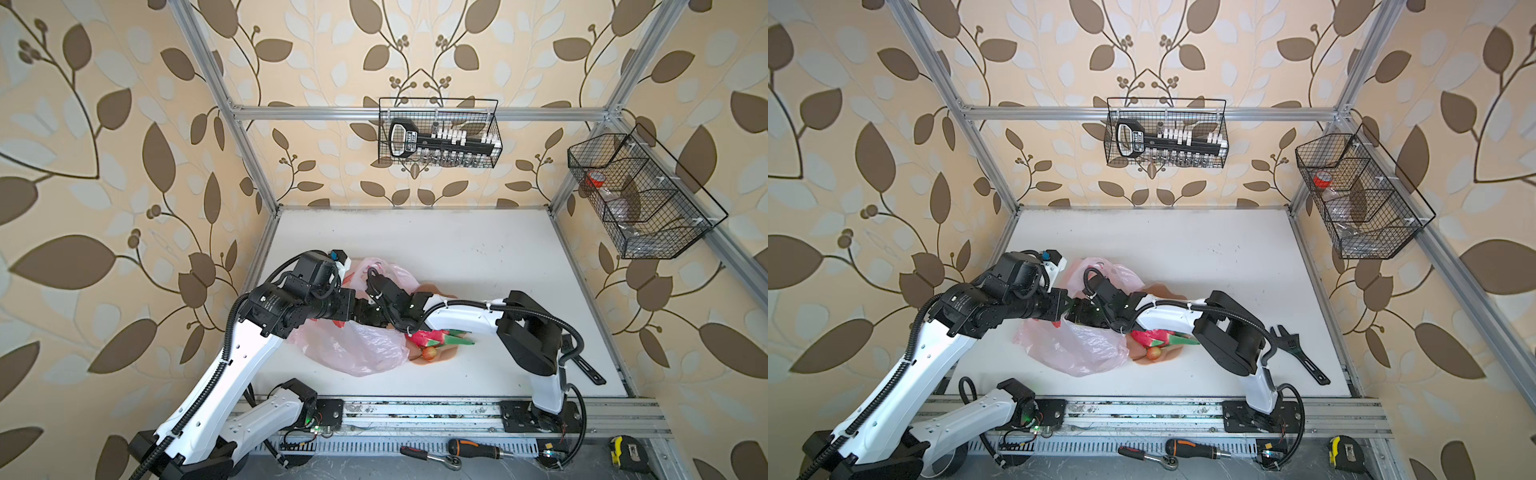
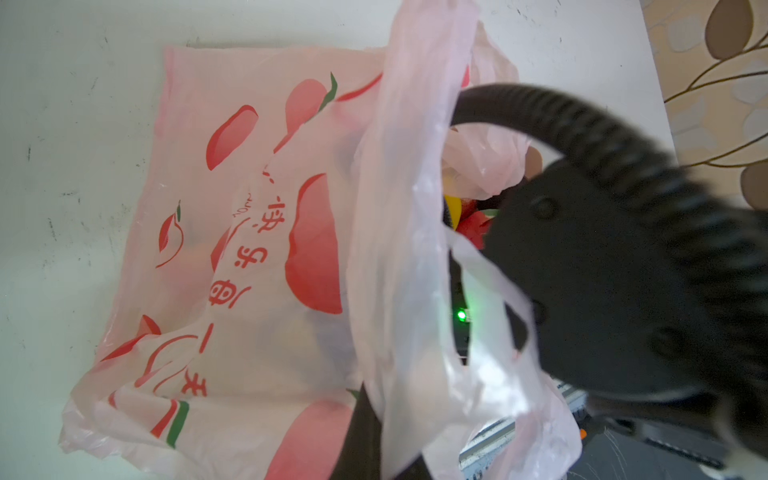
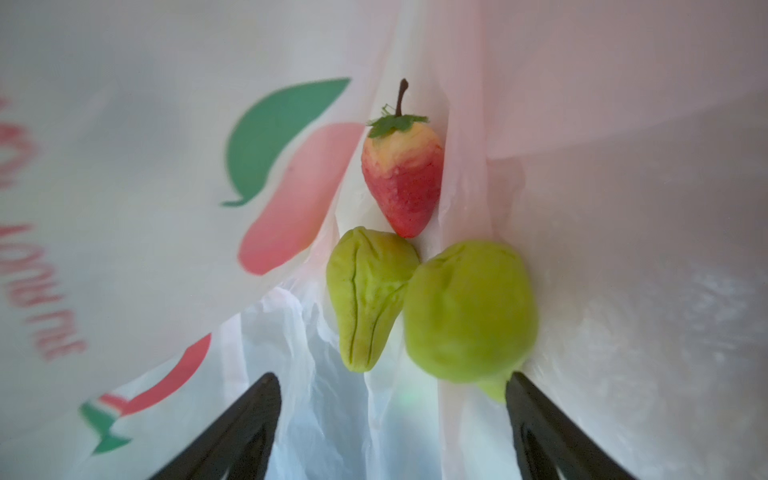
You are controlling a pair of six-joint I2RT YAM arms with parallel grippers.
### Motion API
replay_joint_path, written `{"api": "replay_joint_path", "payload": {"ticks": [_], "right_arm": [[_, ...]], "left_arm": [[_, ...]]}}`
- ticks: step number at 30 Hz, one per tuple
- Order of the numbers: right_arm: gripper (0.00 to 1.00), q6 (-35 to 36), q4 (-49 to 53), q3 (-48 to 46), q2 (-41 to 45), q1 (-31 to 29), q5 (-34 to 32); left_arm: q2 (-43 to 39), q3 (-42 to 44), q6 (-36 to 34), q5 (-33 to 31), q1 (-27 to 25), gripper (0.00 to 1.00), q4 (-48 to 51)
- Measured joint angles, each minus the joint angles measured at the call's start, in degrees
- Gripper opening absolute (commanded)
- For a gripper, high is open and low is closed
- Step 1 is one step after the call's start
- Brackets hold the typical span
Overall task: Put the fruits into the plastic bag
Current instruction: 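Open the right gripper inside the bag and draw it back, then move the right gripper over the plate toward the yellow lemon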
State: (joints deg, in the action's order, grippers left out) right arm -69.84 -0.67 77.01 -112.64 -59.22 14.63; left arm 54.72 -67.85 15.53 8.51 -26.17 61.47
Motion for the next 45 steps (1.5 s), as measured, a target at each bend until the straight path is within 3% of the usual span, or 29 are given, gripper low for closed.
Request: {"api": "replay_joint_path", "payload": {"ticks": [12,23,37,45], "right_arm": [[0.92,2.0,0.6,-9.6,11.3,0.5,-3.3],[0.93,6.8,6.2,-11.6,20.2,0.3,-8.2],[0.94,14.3,17.7,-16.2,32.7,0.5,-15.8],[0.94,19.2,24.1,-16.4,35.4,1.1,-20.3]], "left_arm": [[0.0,0.0,0.0,-0.6,0.0,0.0,0.0],[0.0,0.0,0.0,-0.6,0.0,0.0,0.0],[0.0,0.0,0.0,-0.5,0.0,0.0,0.0],[0.2,0.0,0.0,-0.4,0.0,0.0,0.0]]}}
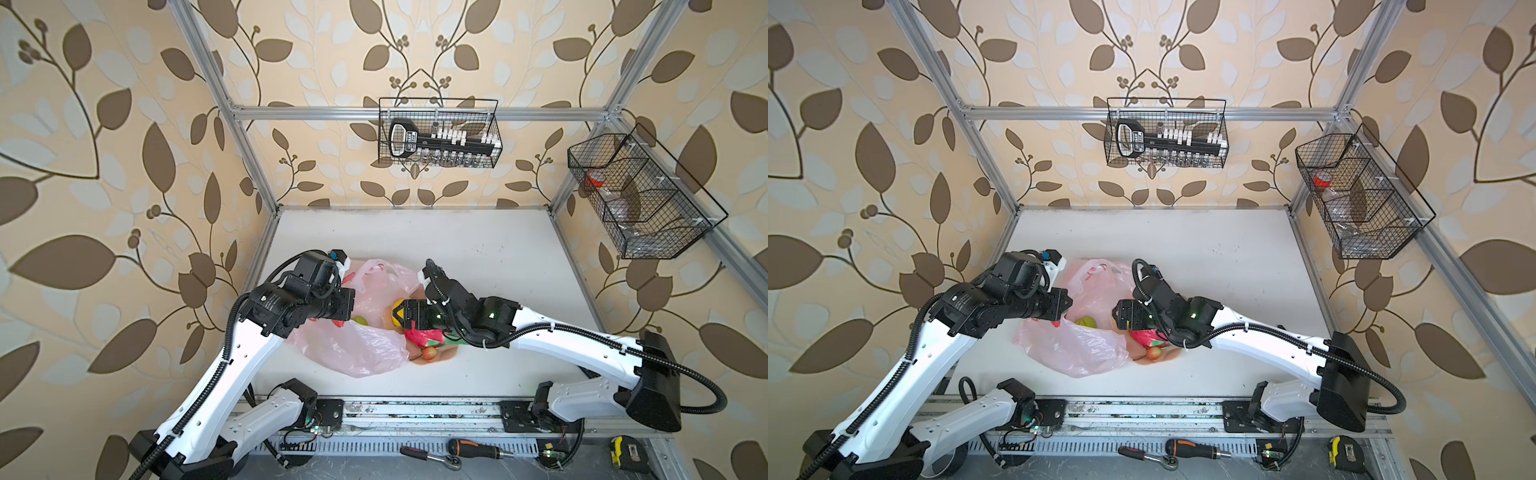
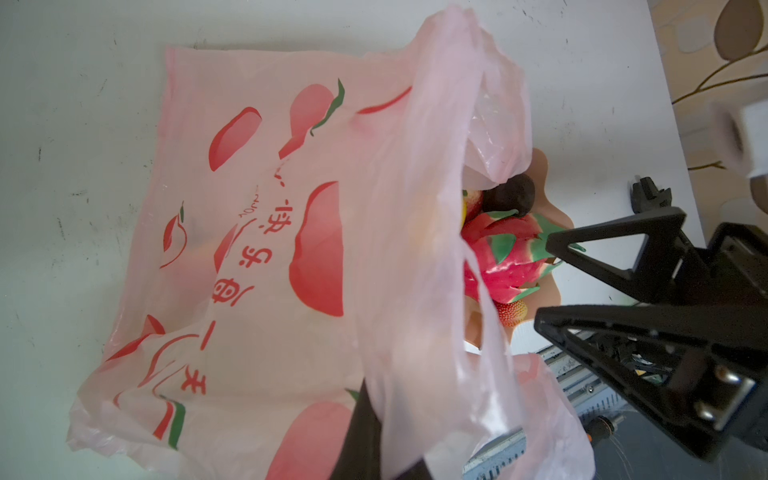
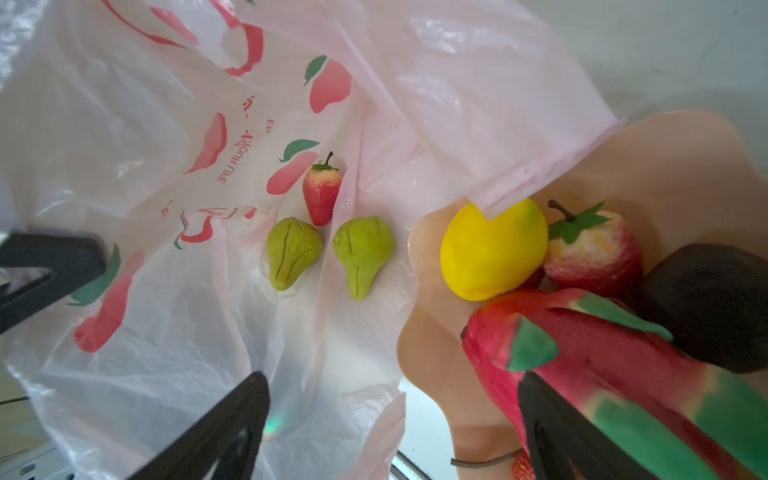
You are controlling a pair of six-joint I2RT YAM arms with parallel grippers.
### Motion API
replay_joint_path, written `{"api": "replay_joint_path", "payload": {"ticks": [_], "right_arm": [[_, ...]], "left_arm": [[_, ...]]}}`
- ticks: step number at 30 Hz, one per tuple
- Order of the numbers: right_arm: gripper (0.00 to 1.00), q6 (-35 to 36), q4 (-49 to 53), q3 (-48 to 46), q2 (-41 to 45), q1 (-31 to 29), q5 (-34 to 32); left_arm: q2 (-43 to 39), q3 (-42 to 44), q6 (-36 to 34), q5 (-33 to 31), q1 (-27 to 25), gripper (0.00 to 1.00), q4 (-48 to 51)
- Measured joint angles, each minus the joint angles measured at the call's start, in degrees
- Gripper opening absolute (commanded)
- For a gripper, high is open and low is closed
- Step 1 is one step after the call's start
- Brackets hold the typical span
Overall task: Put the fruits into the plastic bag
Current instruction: 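Move the right gripper over the plate toward the yellow lemon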
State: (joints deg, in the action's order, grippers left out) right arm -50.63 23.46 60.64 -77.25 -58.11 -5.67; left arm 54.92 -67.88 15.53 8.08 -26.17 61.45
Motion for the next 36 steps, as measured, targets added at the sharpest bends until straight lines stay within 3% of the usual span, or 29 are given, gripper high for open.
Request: {"api": "replay_joint_path", "payload": {"ticks": [14,36], "right_arm": [[0.94,3.9,3.1,0.0,-2.1,0.1,-2.1],[0.94,14.4,5.5,11.3,-21.2,4.2,-2.3]], "left_arm": [[0.0,-0.1,0.0,0.0,0.0,0.0,0.0],[0.7,-0.9,0.0,0.0,0.0,0.0,0.0]]}}
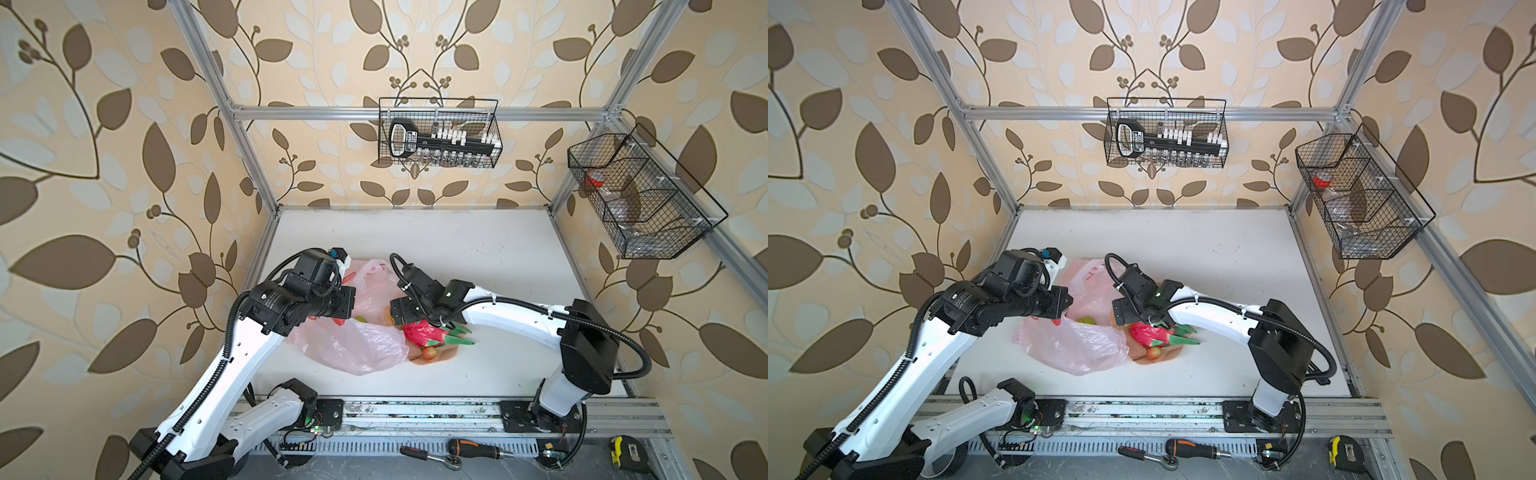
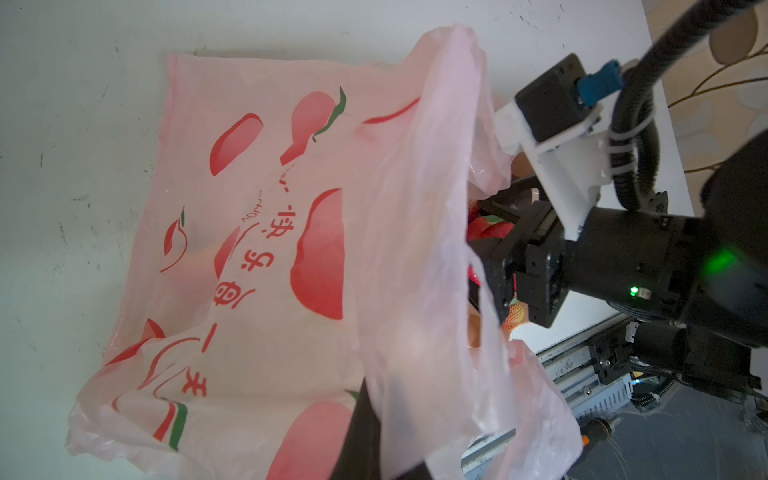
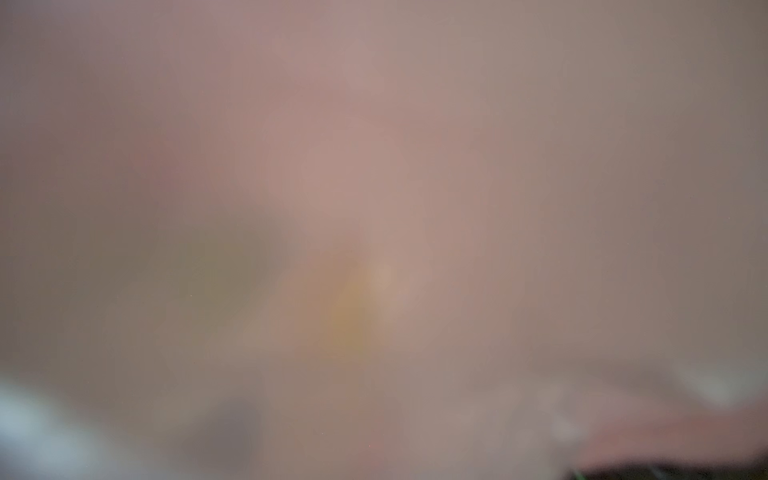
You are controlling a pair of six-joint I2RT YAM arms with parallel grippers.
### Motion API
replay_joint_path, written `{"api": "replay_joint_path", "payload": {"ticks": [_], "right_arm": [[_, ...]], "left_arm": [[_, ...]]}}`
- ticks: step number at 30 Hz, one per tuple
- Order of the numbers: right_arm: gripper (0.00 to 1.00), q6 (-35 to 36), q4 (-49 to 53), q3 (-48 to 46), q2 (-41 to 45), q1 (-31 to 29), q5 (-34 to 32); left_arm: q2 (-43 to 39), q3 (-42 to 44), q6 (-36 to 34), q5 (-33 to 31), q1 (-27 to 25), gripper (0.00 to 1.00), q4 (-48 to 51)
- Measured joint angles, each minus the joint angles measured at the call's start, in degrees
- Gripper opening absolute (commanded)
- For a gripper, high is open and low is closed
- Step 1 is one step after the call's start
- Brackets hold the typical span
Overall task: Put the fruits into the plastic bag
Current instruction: 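Move the right gripper over the plate toward the yellow lemon, then grasp the yellow lemon on the plate with the right gripper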
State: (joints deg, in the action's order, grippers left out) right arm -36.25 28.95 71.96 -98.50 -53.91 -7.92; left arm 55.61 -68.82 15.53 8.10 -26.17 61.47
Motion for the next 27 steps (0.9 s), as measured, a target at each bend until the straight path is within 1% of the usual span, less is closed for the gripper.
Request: {"api": "replay_joint_path", "payload": {"ticks": [8,12,15,22,27], "right_arm": [[0.91,2.3,0.0,1.3,-4.7,0.6,0.7],[0.88,3.1,-0.2,1.7,-5.6,0.7,0.7],[0.82,3.6,-0.2,1.8,-5.9,0.7,0.6],[0.59,4.2,-0.2,1.9,-6.0,0.7,0.6],[0.5,4.1,-0.2,1.9,-5.9,0.7,0.6]], "left_arm": [[0.0,0.0,0.0,0.0,0.0,0.0,0.0],[0.0,0.0,0.0,0.0,0.0,0.0,0.0],[0.0,0.0,0.0,0.0,0.0,0.0,0.0],[0.0,0.0,0.0,0.1,0.0,0.0,0.0],[0.0,0.0,0.0,0.1,0.0,0.0,0.0]]}}
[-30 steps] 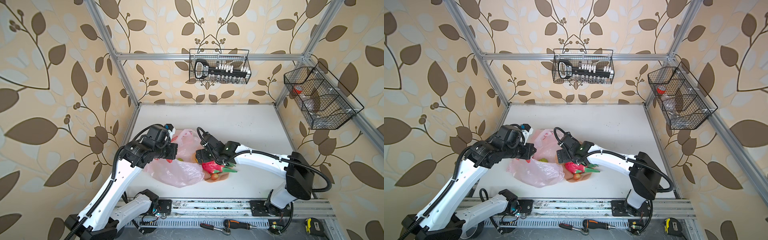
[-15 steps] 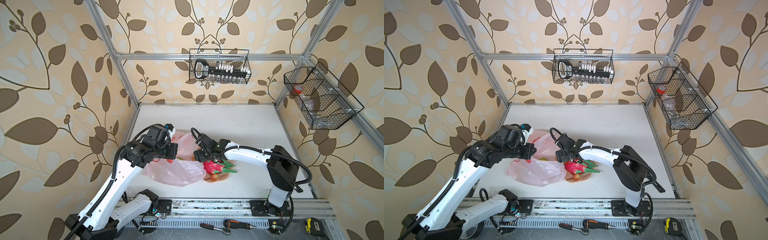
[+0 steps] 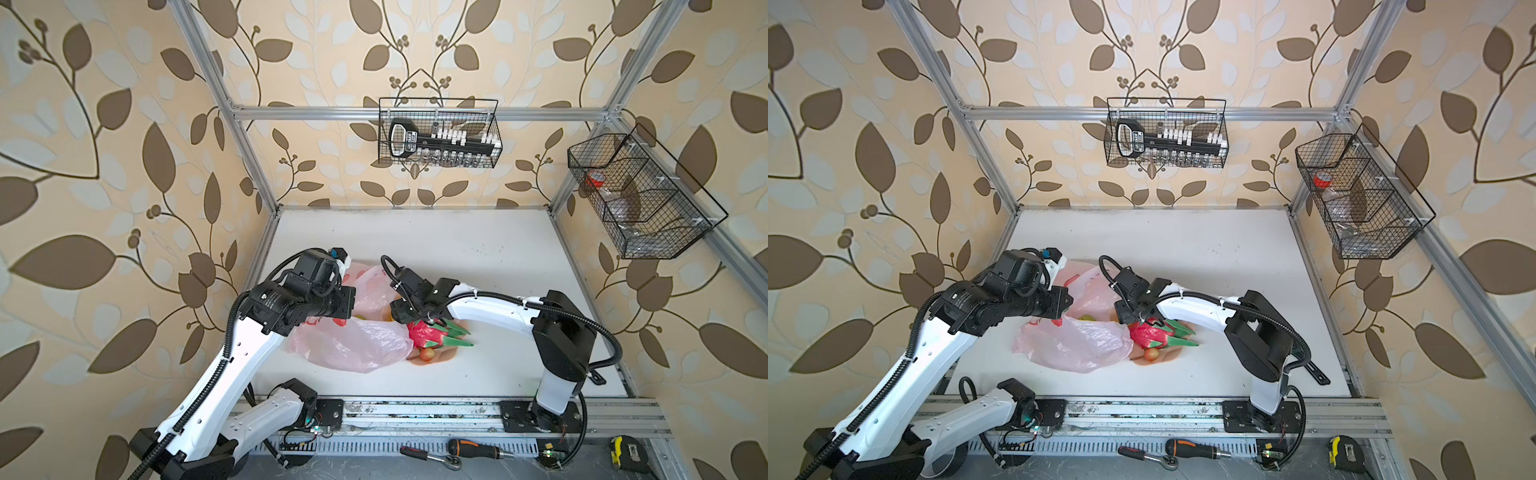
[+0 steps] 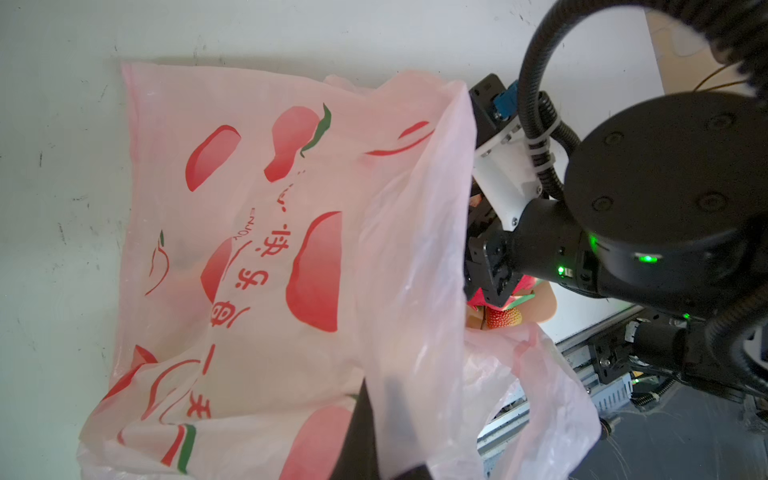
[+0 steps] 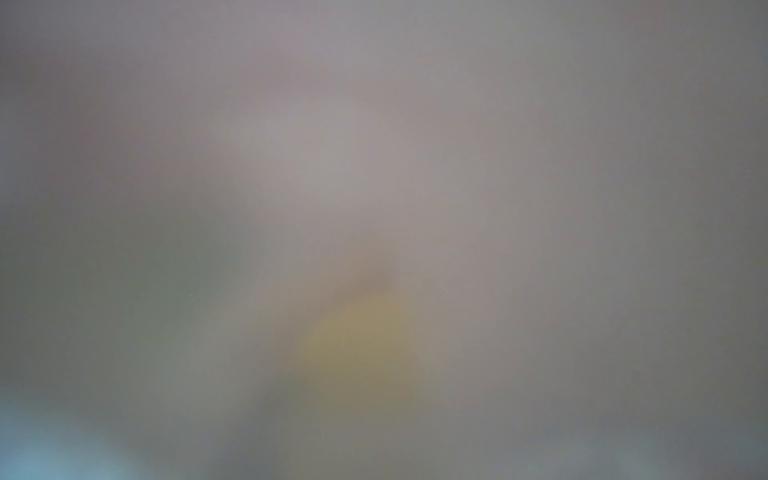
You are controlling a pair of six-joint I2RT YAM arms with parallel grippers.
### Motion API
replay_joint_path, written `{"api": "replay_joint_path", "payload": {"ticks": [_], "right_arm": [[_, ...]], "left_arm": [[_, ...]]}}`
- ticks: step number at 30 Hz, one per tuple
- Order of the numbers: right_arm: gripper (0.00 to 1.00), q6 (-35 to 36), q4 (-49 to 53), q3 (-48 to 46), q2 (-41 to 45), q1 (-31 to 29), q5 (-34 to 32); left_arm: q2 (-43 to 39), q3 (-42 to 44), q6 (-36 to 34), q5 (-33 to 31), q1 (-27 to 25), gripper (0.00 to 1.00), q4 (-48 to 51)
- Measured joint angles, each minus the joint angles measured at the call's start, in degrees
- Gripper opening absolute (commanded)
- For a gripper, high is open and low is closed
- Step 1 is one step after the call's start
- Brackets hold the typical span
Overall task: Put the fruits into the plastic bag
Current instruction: 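Grasp the yellow lemon on the plate with the right gripper, then lift the yellow lemon with the right gripper toward the bag opening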
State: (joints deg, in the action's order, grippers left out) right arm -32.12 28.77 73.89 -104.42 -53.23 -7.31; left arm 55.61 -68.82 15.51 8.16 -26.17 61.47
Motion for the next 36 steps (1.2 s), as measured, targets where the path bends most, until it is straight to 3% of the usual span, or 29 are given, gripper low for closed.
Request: {"api": "replay_joint_path", "payload": {"ticks": [7,18,29,36], "right_arm": [[0.47,-0.4,0.3,0.0,2.4,0.0,0.0],[0.47,-3.4,-0.4,-4.6,14.1,0.5,-0.2],[0.47,-15.5,-10.2,-21.3,29.2,3.5,5.6],[0.47,-22.8,-17.0,-26.4,32.7,5.9,10.3]], "left_arm": [[0.0,0.0,0.0,0.0,0.0,0.0,0.0],[0.5,0.0,0.0,0.4,0.0,0.0,0.0],[1.2,-0.8,0.0,0.4,0.0,0.0,-0.1],[1.3,-0.9,0.0,0.4,0.0,0.0,-0.1]]}}
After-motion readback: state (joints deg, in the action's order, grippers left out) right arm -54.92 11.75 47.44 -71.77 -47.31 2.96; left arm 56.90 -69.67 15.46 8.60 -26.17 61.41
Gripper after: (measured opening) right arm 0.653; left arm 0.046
